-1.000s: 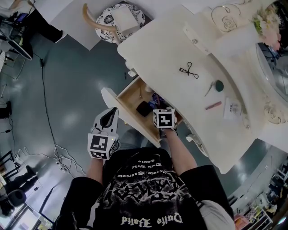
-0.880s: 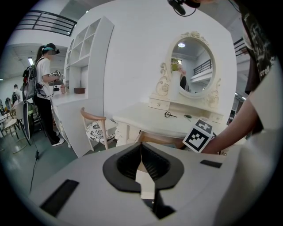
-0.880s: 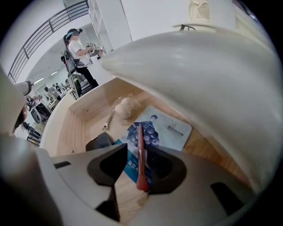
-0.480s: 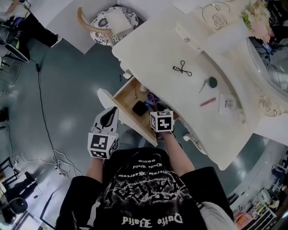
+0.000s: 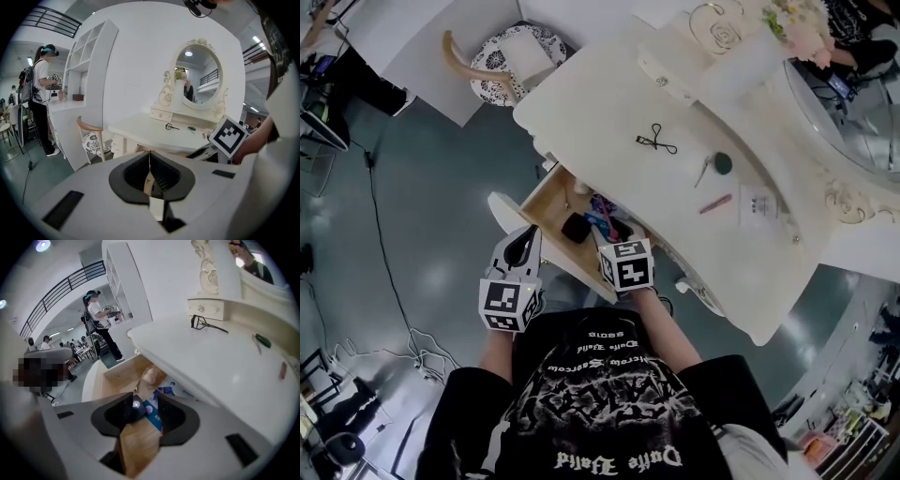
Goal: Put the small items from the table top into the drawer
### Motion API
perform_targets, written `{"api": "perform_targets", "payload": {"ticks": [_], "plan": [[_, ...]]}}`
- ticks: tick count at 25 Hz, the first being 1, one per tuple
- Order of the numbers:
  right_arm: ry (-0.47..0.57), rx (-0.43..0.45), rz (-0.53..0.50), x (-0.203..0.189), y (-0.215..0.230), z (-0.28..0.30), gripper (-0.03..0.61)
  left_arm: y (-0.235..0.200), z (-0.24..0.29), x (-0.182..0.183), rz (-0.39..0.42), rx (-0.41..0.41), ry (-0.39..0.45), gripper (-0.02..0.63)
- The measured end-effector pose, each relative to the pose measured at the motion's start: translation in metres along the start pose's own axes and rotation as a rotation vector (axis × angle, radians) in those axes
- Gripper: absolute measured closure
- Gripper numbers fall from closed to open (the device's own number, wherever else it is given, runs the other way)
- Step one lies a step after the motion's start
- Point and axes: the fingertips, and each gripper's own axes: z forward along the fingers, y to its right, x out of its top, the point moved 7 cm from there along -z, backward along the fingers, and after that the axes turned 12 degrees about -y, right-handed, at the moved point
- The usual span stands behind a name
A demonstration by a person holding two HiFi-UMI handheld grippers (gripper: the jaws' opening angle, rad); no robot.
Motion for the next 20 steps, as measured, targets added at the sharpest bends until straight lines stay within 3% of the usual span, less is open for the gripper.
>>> {"api": "perform_targets", "payload": {"ticks": [14, 20], "plan": [[0.166, -0.026, 0.012, -0.004, 0.015, -0.076, 0.411, 0.045, 0.012, 0.015, 0.001, -0.089, 0.037, 0.595], [0.228, -0.064, 0.014, -0.012, 0.028, -0.105, 0.428, 0.071, 0.018, 0.024, 0.051, -0.133, 0.054, 0.597]]}}
